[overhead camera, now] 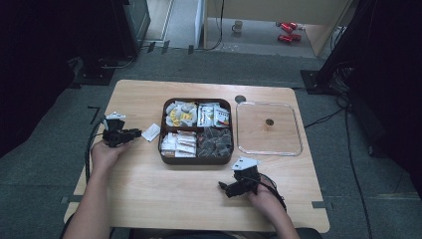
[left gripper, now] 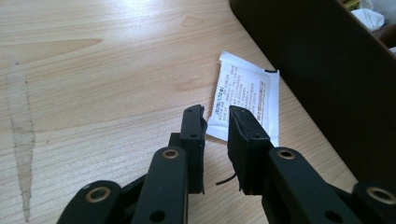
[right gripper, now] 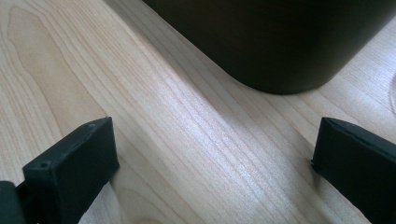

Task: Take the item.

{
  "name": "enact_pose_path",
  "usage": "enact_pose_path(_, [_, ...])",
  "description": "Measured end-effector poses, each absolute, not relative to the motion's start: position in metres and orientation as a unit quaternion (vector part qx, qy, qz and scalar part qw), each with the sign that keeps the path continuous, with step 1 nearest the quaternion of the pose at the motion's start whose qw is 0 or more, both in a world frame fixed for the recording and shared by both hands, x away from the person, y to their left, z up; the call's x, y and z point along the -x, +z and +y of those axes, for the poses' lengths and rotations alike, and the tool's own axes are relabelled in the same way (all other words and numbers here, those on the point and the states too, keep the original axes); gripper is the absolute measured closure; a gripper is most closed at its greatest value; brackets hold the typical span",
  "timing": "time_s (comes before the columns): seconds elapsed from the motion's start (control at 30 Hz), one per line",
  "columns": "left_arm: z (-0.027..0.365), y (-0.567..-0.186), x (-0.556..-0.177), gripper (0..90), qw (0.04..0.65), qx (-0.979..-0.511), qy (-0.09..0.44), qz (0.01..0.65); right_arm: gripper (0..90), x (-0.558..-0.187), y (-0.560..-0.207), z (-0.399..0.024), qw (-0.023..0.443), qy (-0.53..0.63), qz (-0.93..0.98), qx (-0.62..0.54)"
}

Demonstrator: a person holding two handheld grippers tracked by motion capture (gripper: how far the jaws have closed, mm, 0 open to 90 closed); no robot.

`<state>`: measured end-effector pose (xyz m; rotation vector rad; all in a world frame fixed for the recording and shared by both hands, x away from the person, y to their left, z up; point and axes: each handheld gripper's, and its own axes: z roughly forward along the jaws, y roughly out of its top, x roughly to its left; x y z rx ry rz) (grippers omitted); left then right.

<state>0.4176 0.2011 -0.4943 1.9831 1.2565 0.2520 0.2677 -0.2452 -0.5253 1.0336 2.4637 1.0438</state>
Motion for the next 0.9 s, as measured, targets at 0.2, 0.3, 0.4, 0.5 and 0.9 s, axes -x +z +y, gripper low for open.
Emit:
enact_pose_path(0.2, [0.205, -0.489, -0.412, 70.1, 0.391, -0.773, 0.118, 0.486, 0.0, -0.268, -0.525, -0.245, 0.136, 0.361, 0.851, -0.356])
enact_pose_path(0.3, [0.208, -0.487, -0.410, 66.4, 0.391, -0.773, 0.124, 0.484, 0.0, -0.268, -0.525, -0.245, 0.136, 0.361, 0.851, -0.356])
enact_pose_path(0.4, [0.211, -0.487, -0.408, 63.0, 0.385, -0.775, 0.132, 0.483, 0.0, -0.268, -0.525, -0.245, 0.136, 0.361, 0.851, -0.356])
enact_pose_path(0.5, [0.214, -0.487, -0.404, 61.4, 0.384, -0.775, 0.142, 0.482, 0.0, -0.268, -0.525, -0.245, 0.136, 0.361, 0.851, -0.356])
enact_pose_path(0.9, [0.233, -0.492, -0.390, 56.1, 0.384, -0.767, 0.159, 0.489, 0.0, -0.268, -0.525, -0.245, 0.136, 0.360, 0.852, -0.356])
